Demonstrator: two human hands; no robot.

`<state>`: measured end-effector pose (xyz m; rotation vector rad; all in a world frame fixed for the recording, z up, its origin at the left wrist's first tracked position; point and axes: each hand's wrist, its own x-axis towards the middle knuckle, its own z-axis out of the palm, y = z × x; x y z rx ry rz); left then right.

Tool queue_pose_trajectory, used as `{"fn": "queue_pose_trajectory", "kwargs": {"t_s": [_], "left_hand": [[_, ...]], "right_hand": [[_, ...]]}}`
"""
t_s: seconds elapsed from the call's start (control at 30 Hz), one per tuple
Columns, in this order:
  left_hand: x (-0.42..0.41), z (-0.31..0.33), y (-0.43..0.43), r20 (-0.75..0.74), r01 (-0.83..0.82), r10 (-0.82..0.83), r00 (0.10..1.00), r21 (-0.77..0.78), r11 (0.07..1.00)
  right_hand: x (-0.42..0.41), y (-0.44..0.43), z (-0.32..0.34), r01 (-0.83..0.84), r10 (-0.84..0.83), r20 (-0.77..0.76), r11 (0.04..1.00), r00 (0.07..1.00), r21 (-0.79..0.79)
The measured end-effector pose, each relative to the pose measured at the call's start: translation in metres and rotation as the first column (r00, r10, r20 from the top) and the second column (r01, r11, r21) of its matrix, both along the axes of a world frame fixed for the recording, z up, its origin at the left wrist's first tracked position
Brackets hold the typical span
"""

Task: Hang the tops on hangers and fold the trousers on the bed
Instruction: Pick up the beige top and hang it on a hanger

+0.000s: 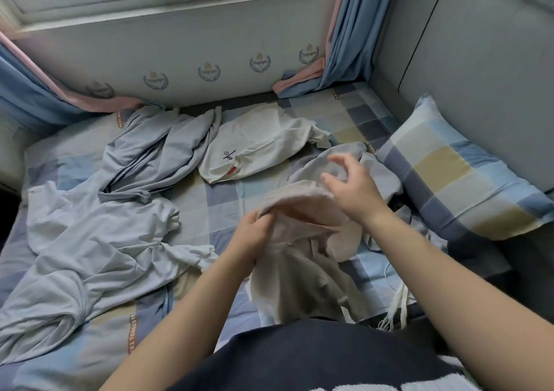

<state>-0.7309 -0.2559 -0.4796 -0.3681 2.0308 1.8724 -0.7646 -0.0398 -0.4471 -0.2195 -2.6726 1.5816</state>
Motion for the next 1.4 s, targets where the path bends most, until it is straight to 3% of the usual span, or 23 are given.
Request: {"fn": "queue_pose_trajectory", "kwargs": {"t_s": [0.07, 0.13, 0.17, 0.23, 0.3, 0.37, 0.5, 0.6, 0.7, 0.8, 0.87, 0.93, 0.97, 1.03, 1.13, 1.2, 1.3, 1.4], "left_hand": [[0.001, 0.001, -0.005, 0.128, -0.135, 0.114, 0.985, 0.17, 0.976], [0.002, 0.003, -0.007, 0.258, -0.238, 0.166, 0.952, 0.28, 0.93], [0.004, 0.004, -0.007, 0.334, -0.284, 0.168, 0.928, 0.34, 0.896], [0.007, 0.009, -0.004, 0.47, -0.347, 0.111, 0.875, 0.453, 0.821], [0.01, 0.014, 0.001, 0.525, -0.36, 0.037, 0.85, 0.528, 0.769], [0.011, 0.016, 0.005, 0.538, -0.376, 0.005, 0.843, 0.583, 0.72], [0.011, 0.018, 0.007, 0.519, -0.372, -0.024, 0.854, 0.642, 0.67], [0.011, 0.012, 0.0, 0.497, -0.365, 0.001, 0.868, 0.636, 0.68], [0.013, 0.003, -0.004, 0.518, -0.401, 0.089, 0.851, 0.53, 0.747], [0.021, -0.012, -0.006, 0.529, -0.342, 0.133, 0.838, 0.32, 0.884], [0.029, -0.02, -0.01, 0.52, -0.068, 0.011, 0.854, 0.091, 0.994], [0.034, -0.026, -0.015, 0.504, 0.284, -0.155, 0.85, -0.189, 0.94], [0.034, -0.03, -0.016, 0.459, 0.351, -0.186, 0.869, -0.307, 0.885], [0.03, -0.034, -0.013, 0.29, 0.26, -0.141, 0.947, -0.427, 0.866], [0.016, -0.021, -0.005, 0.012, 0.014, -0.01, 1.0, -0.37, 0.929], [0.004, -0.006, 0.001, 0.004, 0.023, -0.023, 1.0, -0.256, 0.966], [-0.011, 0.01, 0.014, 0.279, 0.231, -0.198, 0.94, -0.088, 0.969], [-0.011, 0.006, 0.024, 0.531, 0.338, -0.385, 0.755, 0.189, 0.922]], "right_hand": [[0.024, 0.006, -0.027, 0.033, -0.032, 0.096, 0.999, 0.995, -0.003], [0.047, 0.008, -0.056, 0.1, -0.088, 0.309, 0.995, 0.947, -0.024], [0.057, 0.007, -0.068, 0.135, -0.095, 0.464, 0.989, 0.881, -0.054], [0.074, 0.002, -0.079, 0.203, 0.001, 0.767, 0.964, 0.642, -0.171], [0.083, -0.005, -0.084, 0.235, 0.177, 0.872, 0.921, 0.457, -0.31], [0.081, -0.012, -0.088, 0.272, 0.279, 0.861, 0.868, 0.426, -0.416], [0.063, -0.029, -0.085, 0.478, 0.205, 0.798, 0.707, 0.566, -0.521], [0.049, -0.027, -0.081, 0.544, 0.019, 0.742, 0.667, 0.67, -0.508], [0.032, -0.015, -0.066, 0.538, -0.088, 0.638, 0.632, 0.765, -0.558], [0.021, -0.004, -0.042, 0.505, -0.122, 0.53, 0.534, 0.839, -0.678], [0.018, 0.0, -0.026, 0.469, -0.1, 0.479, 0.454, 0.872, -0.758], [0.019, 0.004, -0.01, 0.409, -0.046, 0.43, 0.411, 0.902, -0.814], [0.02, 0.006, -0.002, 0.371, -0.013, 0.4, 0.404, 0.916, -0.836], [0.024, 0.009, 0.015, 0.298, 0.035, 0.34, 0.407, 0.94, -0.864], [0.032, 0.014, 0.037, 0.222, 0.088, 0.273, 0.378, 0.958, -0.899], [0.037, 0.014, 0.05, 0.167, 0.123, 0.224, 0.357, 0.967, -0.919], [0.046, 0.012, 0.066, 0.083, 0.187, 0.146, 0.308, 0.971, -0.948], [0.05, 0.014, 0.074, 0.077, 0.192, 0.13, 0.263, 0.973, -0.962]]}}
